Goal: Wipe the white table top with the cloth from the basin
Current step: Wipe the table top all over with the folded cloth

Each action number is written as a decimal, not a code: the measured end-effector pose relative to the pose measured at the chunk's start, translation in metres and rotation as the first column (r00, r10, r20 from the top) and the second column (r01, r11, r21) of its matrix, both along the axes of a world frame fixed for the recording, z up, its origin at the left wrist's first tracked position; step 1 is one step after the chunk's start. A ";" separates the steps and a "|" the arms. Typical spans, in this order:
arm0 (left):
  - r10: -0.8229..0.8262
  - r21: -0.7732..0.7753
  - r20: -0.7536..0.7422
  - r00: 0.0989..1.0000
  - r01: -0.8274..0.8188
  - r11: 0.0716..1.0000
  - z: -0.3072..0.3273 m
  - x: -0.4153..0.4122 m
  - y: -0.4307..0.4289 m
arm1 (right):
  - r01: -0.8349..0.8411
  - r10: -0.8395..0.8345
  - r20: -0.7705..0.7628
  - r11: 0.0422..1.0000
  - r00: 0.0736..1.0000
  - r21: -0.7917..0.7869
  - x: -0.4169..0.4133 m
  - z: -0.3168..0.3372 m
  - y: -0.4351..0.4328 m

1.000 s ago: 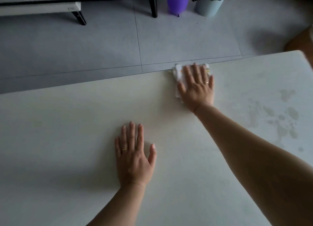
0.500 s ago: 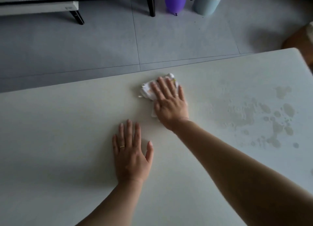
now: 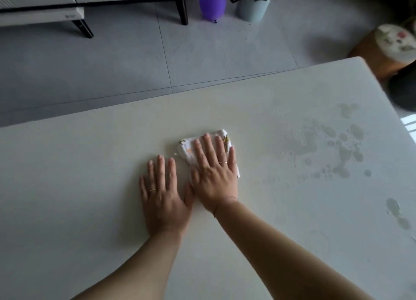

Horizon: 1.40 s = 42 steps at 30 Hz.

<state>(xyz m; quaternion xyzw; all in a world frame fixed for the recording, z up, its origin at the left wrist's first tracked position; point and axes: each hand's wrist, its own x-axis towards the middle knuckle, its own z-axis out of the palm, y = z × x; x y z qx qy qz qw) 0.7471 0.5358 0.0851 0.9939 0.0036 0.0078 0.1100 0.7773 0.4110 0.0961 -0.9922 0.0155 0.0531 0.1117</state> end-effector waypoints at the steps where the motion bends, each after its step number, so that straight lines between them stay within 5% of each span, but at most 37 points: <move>1: -0.004 -0.002 0.005 1.000 0.004 1.000 0.001 0.000 0.000 | -0.052 0.052 0.005 0.999 0.999 0.008 -0.001 0.001 -0.006; 4: 0.011 -0.004 0.001 1.000 -0.011 1.000 0.002 0.000 -0.001 | -0.117 0.117 0.015 0.993 0.993 -0.009 -0.002 0.001 -0.052; 9: 0.023 -0.003 0.016 1.000 -0.023 1.000 0.001 0.000 -0.002 | 0.251 -0.254 -0.029 0.965 0.967 -0.081 -0.017 0.003 -0.145; 13: 0.028 0.008 0.024 0.999 -0.028 1.000 0.002 0.000 -0.004 | 0.458 -0.459 -0.082 0.888 0.885 -0.025 -0.020 0.005 -0.117; 18: 0.024 0.003 0.018 1.000 -0.024 1.000 0.002 0.000 -0.003 | 0.095 -0.094 -0.035 0.995 0.995 0.037 -0.084 0.009 -0.015; 22: 0.016 0.003 0.035 0.999 -0.016 1.000 0.004 0.000 -0.002 | -0.140 0.140 0.012 0.989 0.990 0.037 -0.097 0.005 -0.056; 26: 0.027 -0.006 0.037 0.999 -0.027 1.000 0.002 0.001 -0.003 | 0.198 -0.201 -0.047 0.979 0.979 -0.052 -0.098 0.008 -0.127; 30: 0.022 -0.002 0.031 0.999 -0.022 1.000 0.001 0.001 -0.003 | 0.433 -0.434 -0.099 0.901 0.895 -0.035 -0.103 0.008 -0.101; 34: 0.028 0.000 0.016 0.999 -0.028 1.000 0.000 0.001 -0.002 | 0.169 -0.167 -0.058 0.985 0.984 0.035 -0.156 0.013 -0.032; 38: 0.031 -0.005 0.022 0.999 -0.031 1.000 0.003 0.001 -0.002 | -0.163 0.165 -0.026 0.985 0.986 0.054 -0.178 0.010 -0.064; 42: 0.027 -0.020 0.015 1.000 -0.027 0.999 0.003 0.001 -0.002 | 0.098 -0.101 -0.067 0.994 0.993 -0.050 -0.170 0.012 -0.141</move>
